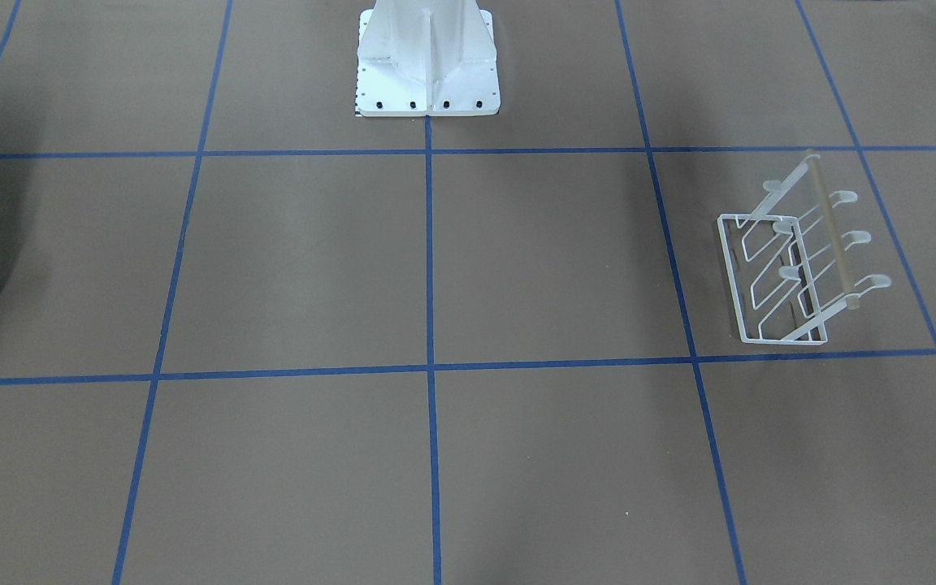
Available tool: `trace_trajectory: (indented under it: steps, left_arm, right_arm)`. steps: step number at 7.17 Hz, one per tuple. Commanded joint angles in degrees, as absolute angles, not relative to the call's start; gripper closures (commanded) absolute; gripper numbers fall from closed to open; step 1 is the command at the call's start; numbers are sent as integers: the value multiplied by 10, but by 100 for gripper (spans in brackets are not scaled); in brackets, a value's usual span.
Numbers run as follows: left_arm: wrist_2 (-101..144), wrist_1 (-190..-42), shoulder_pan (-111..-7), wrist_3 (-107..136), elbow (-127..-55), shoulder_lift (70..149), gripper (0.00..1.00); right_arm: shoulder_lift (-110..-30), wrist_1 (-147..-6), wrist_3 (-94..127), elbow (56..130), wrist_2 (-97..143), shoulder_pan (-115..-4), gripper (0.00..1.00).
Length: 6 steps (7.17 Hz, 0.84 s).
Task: Hang cup on cup holder
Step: 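Grasp the light blue cup rim with the right gripper and lift it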
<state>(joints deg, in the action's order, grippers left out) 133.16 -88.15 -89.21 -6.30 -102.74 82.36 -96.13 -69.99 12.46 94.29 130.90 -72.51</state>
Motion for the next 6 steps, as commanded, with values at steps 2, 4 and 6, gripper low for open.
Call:
trace_trajectory:
  steps: [2, 4, 6]
  left_arm:
    - [1332, -882, -892, -63, -1027, 824, 2]
    - [1332, -882, -892, -62, -1028, 824, 2]
    - [1332, -882, -892, -60, -1033, 824, 2]
  right_arm:
    - [-962, -699, 120, 942, 1310, -723, 100]
    - [-961, -700, 126, 970, 1317, -725, 100]
    - [-953, -700, 129, 991, 1360, -748, 100]
